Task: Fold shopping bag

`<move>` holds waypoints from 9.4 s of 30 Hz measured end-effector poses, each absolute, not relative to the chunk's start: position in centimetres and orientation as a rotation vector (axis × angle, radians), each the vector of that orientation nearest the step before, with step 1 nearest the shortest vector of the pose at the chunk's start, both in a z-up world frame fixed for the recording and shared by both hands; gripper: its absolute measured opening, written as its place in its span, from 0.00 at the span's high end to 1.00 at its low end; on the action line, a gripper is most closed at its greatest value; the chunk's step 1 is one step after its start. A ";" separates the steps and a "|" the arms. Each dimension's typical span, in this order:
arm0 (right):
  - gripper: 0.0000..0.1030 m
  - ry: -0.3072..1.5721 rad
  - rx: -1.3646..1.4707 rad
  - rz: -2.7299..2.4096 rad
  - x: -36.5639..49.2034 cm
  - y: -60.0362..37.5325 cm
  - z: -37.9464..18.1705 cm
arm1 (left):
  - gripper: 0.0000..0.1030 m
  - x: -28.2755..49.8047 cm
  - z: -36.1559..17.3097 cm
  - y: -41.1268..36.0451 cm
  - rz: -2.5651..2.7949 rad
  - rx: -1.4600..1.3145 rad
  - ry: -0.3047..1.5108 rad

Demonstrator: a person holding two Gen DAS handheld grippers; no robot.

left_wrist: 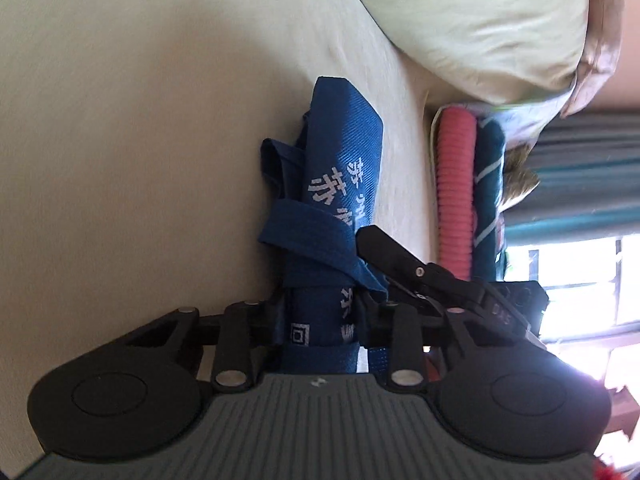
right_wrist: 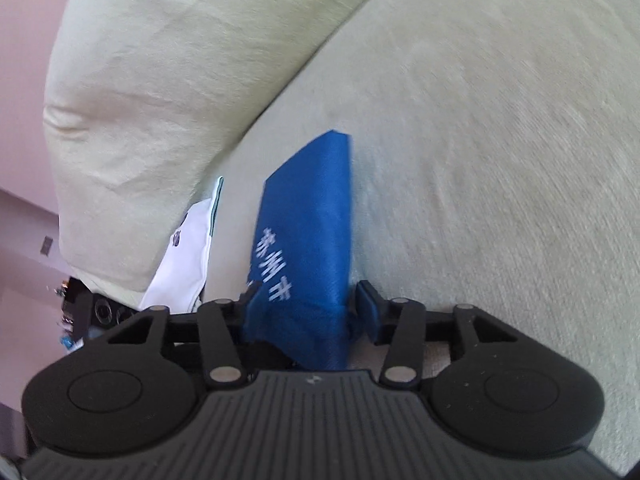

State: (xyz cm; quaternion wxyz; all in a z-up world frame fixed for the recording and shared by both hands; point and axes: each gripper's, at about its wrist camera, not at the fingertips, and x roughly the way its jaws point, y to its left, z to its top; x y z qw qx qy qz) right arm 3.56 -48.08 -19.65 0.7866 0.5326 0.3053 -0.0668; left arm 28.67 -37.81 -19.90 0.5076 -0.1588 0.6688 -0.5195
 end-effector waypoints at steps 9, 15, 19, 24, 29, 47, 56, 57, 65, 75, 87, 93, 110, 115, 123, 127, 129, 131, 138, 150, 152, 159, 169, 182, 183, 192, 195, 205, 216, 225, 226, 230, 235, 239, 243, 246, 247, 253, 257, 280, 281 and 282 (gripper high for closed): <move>0.71 0.679 1.010 -0.064 6.2 -46.2 -19.4 | 0.68 29.1 -19.6 -36.9 -1.281 -0.386 1.580; 0.76 0.439 1.233 -0.068 -4.1 -46.3 -18.3 | 0.68 23.0 -14.1 -39.2 -1.459 -0.267 1.544; 0.75 0.292 1.276 -0.060 -14.1 -45.5 -15.6 | 0.68 15.2 -10.4 -42.7 -1.686 -0.143 1.552; 0.75 0.083 1.346 -0.173 -31.4 -42.5 -12.8 | 0.67 2.6 -8.1 -48.0 -1.965 0.086 1.609; 0.80 -0.106 1.355 -0.496 -45.4 -38.1 -12.8 | 0.64 -9.4 -9.8 -54.5 -2.073 0.298 1.755; 0.83 -0.558 1.531 -1.148 -71.3 -39.8 -26.2 | 0.57 -31.3 -19.5 -68.9 -1.871 0.790 1.913; 0.83 -0.238 1.645 -1.357 -69.2 -45.6 -33.7 | 0.57 -33.8 -20.4 -66.5 -1.991 1.092 1.441; 0.83 -0.216 1.658 -1.361 -68.9 -46.2 -34.3 | 0.57 -33.8 -20.6 -66.4 -1.998 1.111 1.418; 0.83 -0.071 1.725 -1.362 -67.2 -50.1 -38.6 | 0.57 -36.2 -20.3 -64.2 -2.125 1.272 1.054; 0.83 -0.035 1.820 -1.272 -66.9 -51.2 -41.4 | 0.59 -43.4 -24.4 -63.4 -2.149 1.497 0.768; 0.79 0.074 1.837 -1.190 -67.3 -52.9 -42.6 | 0.59 -48.4 -28.2 -59.4 -2.165 1.785 0.556; 0.79 0.159 1.831 -1.167 -66.5 -54.6 -42.0 | 0.56 -49.9 -28.3 -58.8 -2.148 1.844 0.546; 1.00 0.431 1.344 -1.187 -63.2 -58.6 -36.2 | 0.57 -49.8 -26.3 -55.1 -2.206 1.777 0.557; 1.00 0.427 1.280 -1.213 -62.1 -57.9 -36.2 | 0.59 -48.0 -23.9 -54.4 -2.136 1.769 0.543; 1.00 0.456 1.284 -1.217 -60.8 -58.5 -36.4 | 0.50 -47.2 -25.0 -54.1 -2.007 1.807 0.664; 1.00 0.526 1.279 -1.201 -59.9 -60.4 -34.5 | 0.49 -47.5 -24.6 -52.7 -2.007 1.829 0.621; 1.00 0.549 1.241 -1.205 -59.3 -61.5 -33.8 | 0.49 -47.5 -24.3 -52.1 -2.011 1.834 0.605; 1.00 0.566 1.261 -1.218 -59.3 -62.0 -34.7 | 0.47 -47.3 -24.0 -51.9 -2.008 1.827 0.624; 1.00 0.493 1.269 -1.269 -58.7 -61.7 -33.7 | 0.46 -46.5 -22.8 -50.5 -1.998 1.814 0.670; 0.96 0.430 1.486 -1.352 -58.6 -54.7 -35.1 | 0.51 -45.0 -18.3 -46.9 -2.002 1.793 0.650; 0.72 0.461 1.492 -1.371 -58.8 -55.0 -34.9 | 0.52 -44.1 -16.0 -46.4 -1.993 1.763 0.621; 0.69 0.466 1.538 -1.333 -58.3 -56.8 -34.4 | 0.52 -37.2 -7.3 -44.2 -2.060 1.500 0.633; 0.69 0.720 1.320 -1.228 -54.0 -62.1 -32.3 | 0.52 -38.3 -5.1 -49.8 -1.981 1.379 0.647; 0.53 0.561 1.425 -1.229 -56.9 -65.3 -30.5 | 0.51 -36.7 -14.2 -56.0 -1.978 1.368 0.668; 0.53 0.554 1.407 -1.231 -56.7 -65.5 -30.3 | 0.51 -36.7 -14.6 -56.3 -1.976 1.366 0.669; 0.59 0.846 1.017 -0.990 -52.9 -68.3 -27.5 | 0.51 -34.9 -14.8 -57.9 -1.974 1.364 0.669; 0.59 0.876 0.981 -0.919 -51.9 -69.4 -26.9 | 0.51 -34.5 -14.8 -58.2 -1.977 1.368 0.663; 0.61 0.700 1.060 -0.952 -54.2 -71.4 -24.3 | 0.51 -34.3 -14.9 -59.0 -2.000 1.377 0.640; 0.61 0.593 1.266 -0.999 -56.7 -70.6 -22.8 | 0.50 -34.3 -15.3 -59.3 -2.001 1.378 0.635; 0.61 0.584 1.260 -1.058 -63.5 -63.3 -20.0 | 0.50 -34.6 -15.6 -59.2 -2.015 1.382 0.604; 0.61 0.583 1.250 -1.059 -63.6 -63.3 -19.6 | 0.50 -34.5 -15.6 -59.1 -2.016 1.382 0.601; 0.61 0.546 1.226 -1.067 -64.4 -63.4 -17.3 | 0.50 -34.4 -15.6 -59.1 -2.009 1.384 0.601; 0.61 0.545 1.254 -1.081 -62.6 -63.7 -18.0 | 0.50 -34.5 -15.6 -59.0 -2.014 1.387 0.592; 0.61 0.500 1.270 -1.096 -63.1 -62.8 -17.7 | 0.50 -34.3 -15.7 -59.1 -2.010 1.381 0.603; 0.61 0.487 1.261 -1.110 -62.8 -61.4 -17.4 | 0.50 -34.6 -15.5 -58.7 -2.030 1.383 0.581; 0.61 0.488 1.233 -1.146 -61.8 -58.7 -17.4 | 0.50 -34.7 -15.1 -58.3 -2.035 1.392 0.552; 0.61 0.482 1.222 -1.163 -61.8 -58.5 -16.9 | 0.49 -34.8 -14.9 -58.1 -2.035 1.394 0.542; 0.61 0.463 1.178 -1.222 -60.9 -55.5 -13.0 | 0.46 -34.6 -12.9 -56.3 -2.018 1.378 0.534; 0.61 0.470 1.162 -1.241 -56.8 -52.3 -12.4 | 0.46 -34.6 -11.7 -54.5 -1.970 1.384 0.522; 0.36 0.480 0.927 -1.465 -50.4 -35.5 -7.7 | 0.16 -34.1 -2.7 -42.5 -1.844 1.140 0.571; 0.34 0.480 0.915 -1.473 -50.6 -34.8 -7.4 | 0.16 -34.2 -2.5 -42.0 -1.840 1.137 0.565; 0.33 0.480 0.903 -1.486 -50.8 -34.1 -7.1 | 0.16 -34.4 -2.4 -41.5 -1.836 1.136 0.551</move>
